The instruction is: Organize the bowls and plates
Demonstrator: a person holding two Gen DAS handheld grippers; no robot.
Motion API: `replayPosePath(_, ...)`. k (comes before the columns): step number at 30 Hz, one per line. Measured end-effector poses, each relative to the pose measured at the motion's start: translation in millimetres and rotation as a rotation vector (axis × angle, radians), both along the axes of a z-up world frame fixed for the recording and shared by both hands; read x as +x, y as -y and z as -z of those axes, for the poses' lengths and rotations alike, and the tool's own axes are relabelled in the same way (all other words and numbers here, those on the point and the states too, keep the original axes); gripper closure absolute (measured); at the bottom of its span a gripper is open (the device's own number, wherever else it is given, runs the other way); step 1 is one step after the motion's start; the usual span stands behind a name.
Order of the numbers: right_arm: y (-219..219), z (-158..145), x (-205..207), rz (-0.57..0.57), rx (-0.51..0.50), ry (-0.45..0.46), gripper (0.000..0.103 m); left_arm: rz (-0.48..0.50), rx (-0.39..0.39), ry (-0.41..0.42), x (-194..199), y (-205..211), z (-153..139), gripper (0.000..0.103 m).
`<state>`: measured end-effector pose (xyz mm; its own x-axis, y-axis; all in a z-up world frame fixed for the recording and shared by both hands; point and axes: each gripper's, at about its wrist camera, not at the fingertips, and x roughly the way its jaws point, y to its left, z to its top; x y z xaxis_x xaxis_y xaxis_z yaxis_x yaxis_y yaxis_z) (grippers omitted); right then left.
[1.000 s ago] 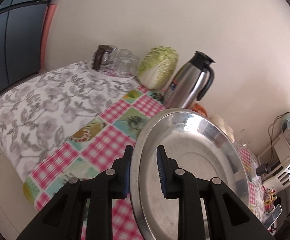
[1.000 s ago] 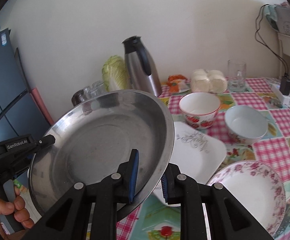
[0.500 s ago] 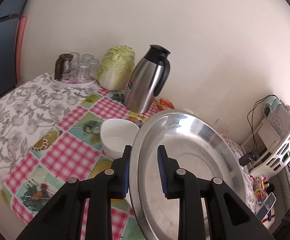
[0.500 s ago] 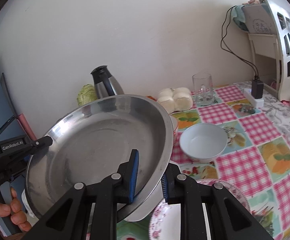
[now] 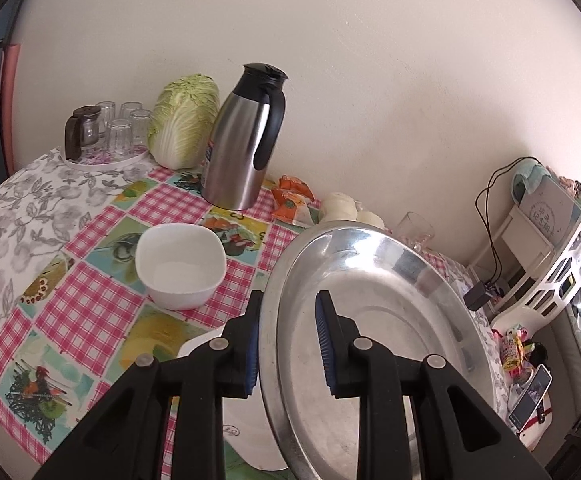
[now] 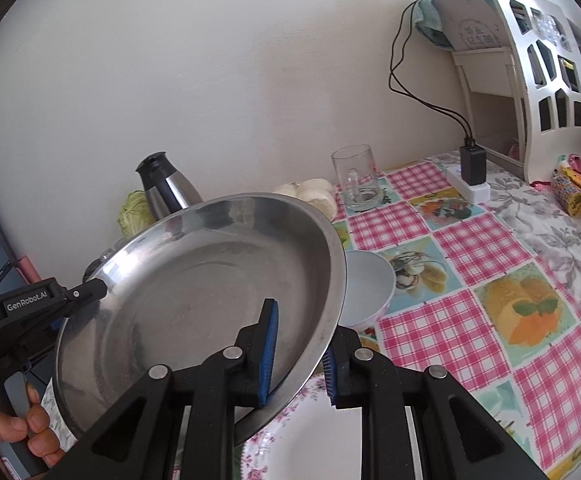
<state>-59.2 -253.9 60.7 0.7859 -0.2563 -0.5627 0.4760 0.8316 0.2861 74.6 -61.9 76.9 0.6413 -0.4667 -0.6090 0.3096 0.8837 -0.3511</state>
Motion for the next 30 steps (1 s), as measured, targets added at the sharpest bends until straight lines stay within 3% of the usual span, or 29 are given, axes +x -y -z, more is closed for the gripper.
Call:
replayPosePath(8, 9.5, 17.1, 5.0, 0.014, 0.026, -0.057, 0.081, 0.008, 0.012, -0.062, 8.1, 3.2, 25.2, 0.076)
replayPosePath(21, -17.2, 67.0, 33.8, -0.061, 0.031, -0.223, 0.081, -0.111, 0.016, -0.239, 26.1, -33.8, 83.2, 0.075)
replayPosePath(30, -36.9, 78.4, 47.3, -0.111, -0.001, -0.250, 0.080, -0.172, 0.014, -0.264, 35.4, -52.3, 94.6, 0.075)
